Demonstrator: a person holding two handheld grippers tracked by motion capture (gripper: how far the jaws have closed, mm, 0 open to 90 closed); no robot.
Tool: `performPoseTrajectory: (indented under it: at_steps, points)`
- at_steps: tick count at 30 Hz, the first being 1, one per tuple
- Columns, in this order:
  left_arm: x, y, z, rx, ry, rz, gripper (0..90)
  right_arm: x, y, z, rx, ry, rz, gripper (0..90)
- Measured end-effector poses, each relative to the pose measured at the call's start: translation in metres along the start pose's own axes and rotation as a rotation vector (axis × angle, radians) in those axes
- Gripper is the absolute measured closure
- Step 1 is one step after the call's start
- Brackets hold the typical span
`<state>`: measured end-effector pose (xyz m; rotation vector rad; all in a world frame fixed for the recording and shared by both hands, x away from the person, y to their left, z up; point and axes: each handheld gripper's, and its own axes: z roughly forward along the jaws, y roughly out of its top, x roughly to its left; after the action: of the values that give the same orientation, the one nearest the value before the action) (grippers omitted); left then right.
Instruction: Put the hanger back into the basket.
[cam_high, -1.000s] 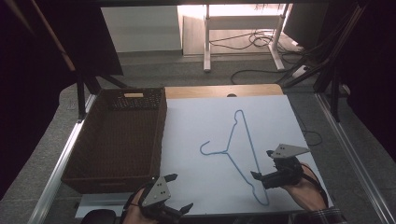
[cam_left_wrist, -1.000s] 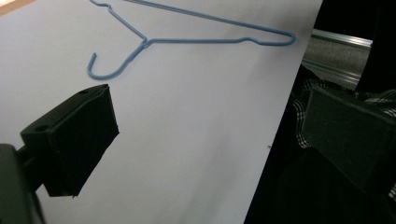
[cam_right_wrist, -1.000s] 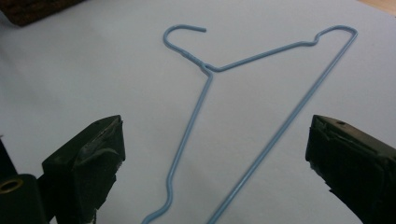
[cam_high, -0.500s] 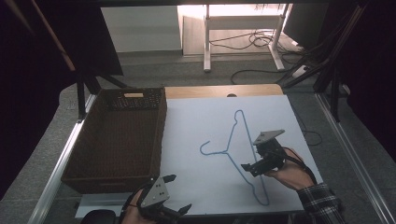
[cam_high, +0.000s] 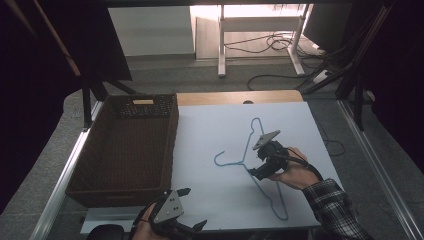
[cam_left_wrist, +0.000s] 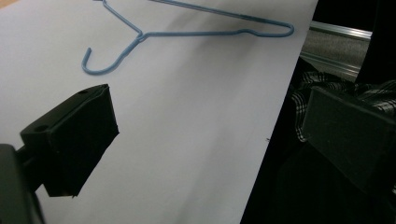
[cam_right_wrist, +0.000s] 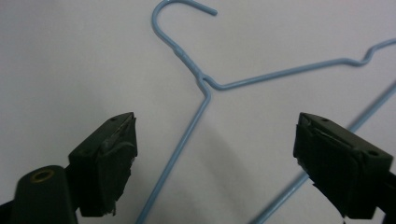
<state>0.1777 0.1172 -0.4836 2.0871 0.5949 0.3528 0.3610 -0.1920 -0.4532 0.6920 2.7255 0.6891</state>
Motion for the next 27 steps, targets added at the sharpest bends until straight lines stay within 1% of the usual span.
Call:
performPoseTrajectory:
  at_steps: [3, 7, 9, 12, 13, 14, 15, 16, 17, 18, 19, 22, 24, 25, 27]
  points:
    - [0.0, 0.0, 0.0, 0.0, 0.001, 0.002, 3.4, -0.002, 0.008, 0.005, 0.018, 0.003, -0.031, 19.6]
    - [0.0, 0.0, 0.0, 0.004, 0.005, 0.002, 3.4, -0.004, 0.019, 0.012, 0.043, 0.026, -0.046, 23.0]
    - [0.001, 0.0, -0.001, 0.005, 0.007, 0.0, 3.4, -0.005, 0.024, 0.018, 0.061, 0.041, -0.066, 24.0]
    - [0.002, -0.001, -0.001, 0.002, 0.011, -0.005, 3.4, -0.004, 0.032, 0.026, 0.092, 0.048, -0.098, 27.0]
    - [0.002, -0.001, -0.001, 0.002, 0.012, -0.008, 3.4, -0.004, 0.035, 0.03, 0.107, 0.051, -0.121, 28.1]
    - [0.002, -0.001, -0.001, 0.002, 0.012, -0.008, 3.4, -0.004, 0.035, 0.03, 0.107, 0.051, -0.121, 28.1]
    - [0.002, -0.001, -0.001, 0.004, 0.013, -0.007, 3.4, -0.002, 0.04, 0.035, 0.132, 0.044, -0.163, 31.0]
    - [0.002, -0.001, -0.001, 0.004, 0.013, -0.007, 3.4, -0.002, 0.04, 0.035, 0.132, 0.044, -0.163, 31.0]
    - [0.002, -0.001, -0.001, 0.006, 0.013, -0.007, 3.4, -0.001, 0.045, 0.041, 0.167, 0.048, -0.223, 34.2]
    - [0.002, -0.001, -0.001, 0.006, 0.013, -0.007, 3.4, -0.001, 0.045, 0.041, 0.167, 0.048, -0.223, 34.2]
    - [0.002, -0.001, -0.002, 0.006, 0.013, -0.007, 3.4, 0.0, 0.05, 0.046, 0.197, 0.068, -0.267, 38.8]
    - [0.002, -0.001, -0.002, 0.006, 0.012, -0.006, 3.4, 0.004, 0.057, 0.054, 0.235, 0.064, -0.333, 45.9]
    - [0.002, -0.001, -0.002, 0.006, 0.012, -0.006, 3.4, 0.005, 0.061, 0.06, 0.262, 0.083, -0.374, 49.3]
    - [0.002, -0.001, -0.002, 0.006, 0.011, -0.006, 3.4, 0.007, 0.063, 0.062, 0.275, 0.075, -0.399, 52.3]
    - [0.002, -0.001, -0.002, 0.006, 0.011, -0.005, 3.4, 0.009, 0.067, 0.068, 0.295, 0.09, -0.438, 55.7]
